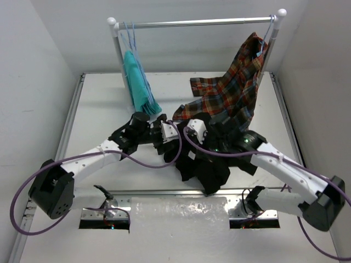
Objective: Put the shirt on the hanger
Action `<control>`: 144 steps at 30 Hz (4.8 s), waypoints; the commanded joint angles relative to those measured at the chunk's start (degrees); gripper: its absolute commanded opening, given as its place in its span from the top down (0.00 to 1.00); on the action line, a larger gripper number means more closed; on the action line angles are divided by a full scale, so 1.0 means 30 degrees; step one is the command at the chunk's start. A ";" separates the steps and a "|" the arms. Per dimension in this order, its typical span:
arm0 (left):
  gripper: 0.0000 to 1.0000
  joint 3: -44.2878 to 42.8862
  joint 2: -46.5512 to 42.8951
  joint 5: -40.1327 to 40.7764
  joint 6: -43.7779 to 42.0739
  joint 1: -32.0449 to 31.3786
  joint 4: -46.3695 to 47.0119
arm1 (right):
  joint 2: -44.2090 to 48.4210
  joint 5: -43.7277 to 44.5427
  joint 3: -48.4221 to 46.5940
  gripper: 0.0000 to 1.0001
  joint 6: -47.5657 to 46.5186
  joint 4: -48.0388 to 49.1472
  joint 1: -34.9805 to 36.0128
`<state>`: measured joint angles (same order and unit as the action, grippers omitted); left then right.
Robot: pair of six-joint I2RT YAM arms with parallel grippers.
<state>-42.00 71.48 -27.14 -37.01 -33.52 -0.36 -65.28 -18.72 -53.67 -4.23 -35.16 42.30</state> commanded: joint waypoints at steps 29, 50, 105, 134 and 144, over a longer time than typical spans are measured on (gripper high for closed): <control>1.00 -0.3493 -0.6902 0.8111 0.0916 -0.0956 -0.6611 | -0.2379 0.5956 -0.5073 1.00 0.2613 0.3136 -0.1856; 1.00 -0.0301 -0.3231 0.8957 0.8823 -0.1425 -0.6768 | -0.6431 0.5595 -0.7331 0.27 0.6130 0.5977 -0.4316; 1.00 0.2603 -0.4961 1.1887 0.7328 -0.1279 -0.3688 | -1.6885 0.8699 -2.2891 0.63 0.4839 1.0695 -0.0567; 0.99 0.2866 -0.5019 1.2033 0.7241 -0.1279 -0.3455 | -1.7557 0.7002 -2.3565 0.60 0.4632 1.0196 0.0078; 0.99 0.3042 -0.5078 1.2151 0.7270 -0.1279 -0.3337 | -1.8232 0.8199 -2.3653 0.65 0.4808 0.9932 0.0107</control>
<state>-33.19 57.78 8.62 -14.94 -37.80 -13.04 -120.05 3.27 -122.30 9.50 -6.52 42.48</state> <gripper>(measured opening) 0.012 0.364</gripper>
